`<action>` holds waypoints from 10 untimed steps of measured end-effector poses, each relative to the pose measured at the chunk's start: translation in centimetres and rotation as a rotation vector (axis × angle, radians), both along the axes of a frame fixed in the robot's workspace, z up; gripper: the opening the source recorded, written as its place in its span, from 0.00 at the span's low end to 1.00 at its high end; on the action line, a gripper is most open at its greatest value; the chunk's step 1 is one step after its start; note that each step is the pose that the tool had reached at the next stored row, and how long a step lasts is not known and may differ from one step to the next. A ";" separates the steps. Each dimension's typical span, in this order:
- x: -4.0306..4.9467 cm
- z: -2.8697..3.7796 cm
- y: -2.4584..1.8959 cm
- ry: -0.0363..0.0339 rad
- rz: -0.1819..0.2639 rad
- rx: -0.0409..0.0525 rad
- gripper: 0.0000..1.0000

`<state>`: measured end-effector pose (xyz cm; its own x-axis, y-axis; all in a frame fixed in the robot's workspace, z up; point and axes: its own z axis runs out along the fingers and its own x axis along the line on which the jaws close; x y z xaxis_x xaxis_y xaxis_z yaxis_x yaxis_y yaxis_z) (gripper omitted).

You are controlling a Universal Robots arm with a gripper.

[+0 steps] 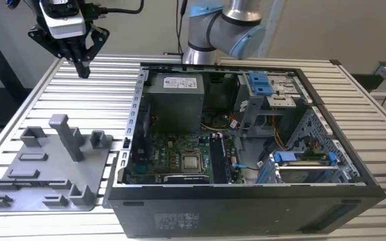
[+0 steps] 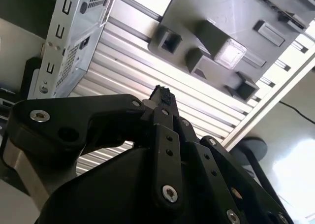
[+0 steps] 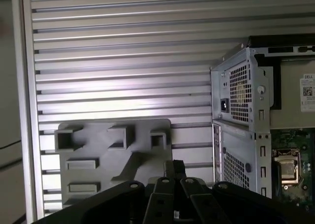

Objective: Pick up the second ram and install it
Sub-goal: 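Reach for the second ram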

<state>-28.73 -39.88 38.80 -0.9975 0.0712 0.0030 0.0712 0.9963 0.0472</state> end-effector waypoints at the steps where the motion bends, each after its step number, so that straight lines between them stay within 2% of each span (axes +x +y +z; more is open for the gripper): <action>1: -0.19 -0.02 0.00 0.0001 0.000 -0.0001 0.11; 10: -1.83 -0.28 0.00 0.0010 0.000 0.0000 0.11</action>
